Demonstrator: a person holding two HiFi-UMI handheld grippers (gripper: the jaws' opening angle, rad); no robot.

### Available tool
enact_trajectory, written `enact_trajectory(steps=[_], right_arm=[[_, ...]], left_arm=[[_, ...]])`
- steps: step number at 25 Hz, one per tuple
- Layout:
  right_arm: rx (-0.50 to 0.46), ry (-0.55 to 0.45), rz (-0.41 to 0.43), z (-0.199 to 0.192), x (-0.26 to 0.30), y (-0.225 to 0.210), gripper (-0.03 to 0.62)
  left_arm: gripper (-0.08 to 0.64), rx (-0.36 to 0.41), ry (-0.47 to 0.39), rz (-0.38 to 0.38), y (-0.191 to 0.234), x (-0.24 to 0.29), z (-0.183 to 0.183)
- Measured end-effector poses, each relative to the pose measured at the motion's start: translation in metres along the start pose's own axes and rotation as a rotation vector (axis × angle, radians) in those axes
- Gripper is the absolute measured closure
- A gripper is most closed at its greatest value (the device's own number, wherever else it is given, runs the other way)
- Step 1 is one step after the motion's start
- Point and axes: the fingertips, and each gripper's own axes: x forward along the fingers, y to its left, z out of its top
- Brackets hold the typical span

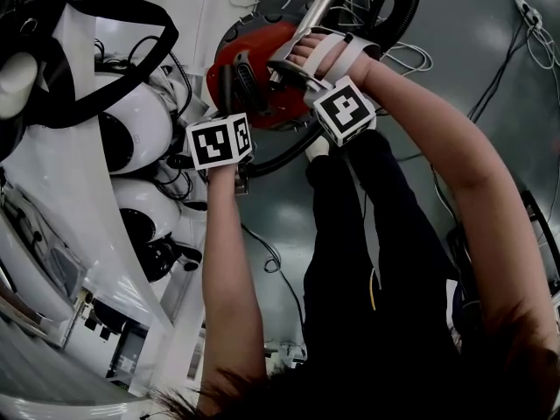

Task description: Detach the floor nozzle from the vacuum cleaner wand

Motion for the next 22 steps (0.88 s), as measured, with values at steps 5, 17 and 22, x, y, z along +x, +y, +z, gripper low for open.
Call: enact_trajectory(steps=[5,17,22], right_arm=[[-0.018,-0.027,-0.036,0.012,-0.001,-0.009,0.426],[-0.063,-0.022,-0.156,0.025,-0.006,0.002,0.426],[0.009,0.022,-0.177,0.027,-0.001,0.003,0.391]], left_arm=[[0.474,-0.005,-0.038,0.022,0.0,0.001,0.006],[0.472,0.0,-0.083,0.045,0.003,0.007,0.033],[0.463,0.047,-0.104,0.051,0.003,0.007,0.033]])
